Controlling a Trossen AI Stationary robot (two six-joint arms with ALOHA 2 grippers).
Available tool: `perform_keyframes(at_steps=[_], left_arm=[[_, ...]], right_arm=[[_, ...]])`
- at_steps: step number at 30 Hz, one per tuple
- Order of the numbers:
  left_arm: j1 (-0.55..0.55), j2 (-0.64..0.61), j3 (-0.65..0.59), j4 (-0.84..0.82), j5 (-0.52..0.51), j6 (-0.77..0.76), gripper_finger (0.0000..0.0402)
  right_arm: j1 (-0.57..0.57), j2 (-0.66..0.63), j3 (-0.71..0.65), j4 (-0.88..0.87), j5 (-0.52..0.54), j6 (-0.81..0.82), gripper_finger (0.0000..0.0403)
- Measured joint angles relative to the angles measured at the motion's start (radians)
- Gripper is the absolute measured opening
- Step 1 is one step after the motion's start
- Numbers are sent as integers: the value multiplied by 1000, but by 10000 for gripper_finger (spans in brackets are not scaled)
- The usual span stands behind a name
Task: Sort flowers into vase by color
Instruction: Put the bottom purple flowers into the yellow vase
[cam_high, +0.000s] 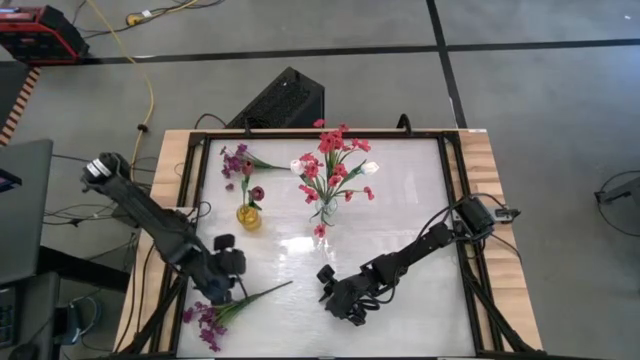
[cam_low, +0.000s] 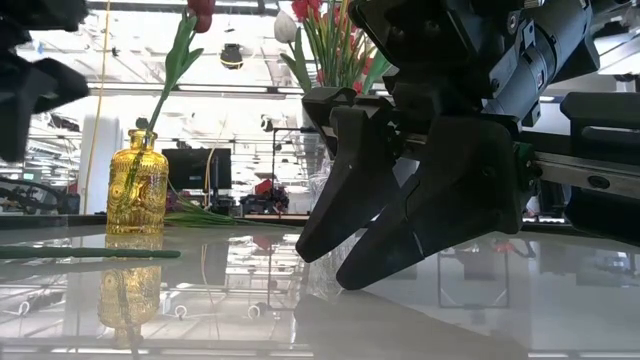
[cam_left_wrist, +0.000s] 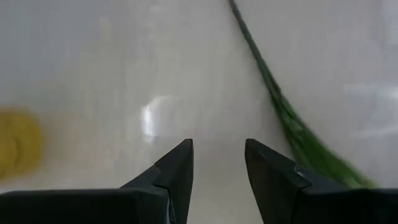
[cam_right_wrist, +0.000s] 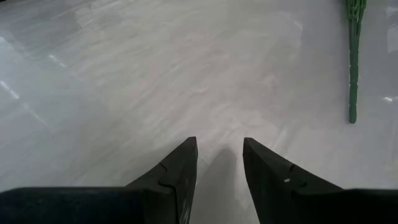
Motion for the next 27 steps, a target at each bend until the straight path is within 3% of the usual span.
perform_keyframes(at_steps=[4,10,14,19,27], left_arm=[[7,98,16,61,6,180,132],[19,226,145,39,45,428,132],[9,307,233,15,26,745,132],[9,417,281,-50,26,1247,132],[-6,474,348,-139,-39,1670,132]], right_arm=[[0,0,0,0,0,0,159],[0,0,0,0,0,0,159],[0,0,0,0,0,0,159],[0,0,0,0,0,0,159],[0,0,0,0,0,0,159]])
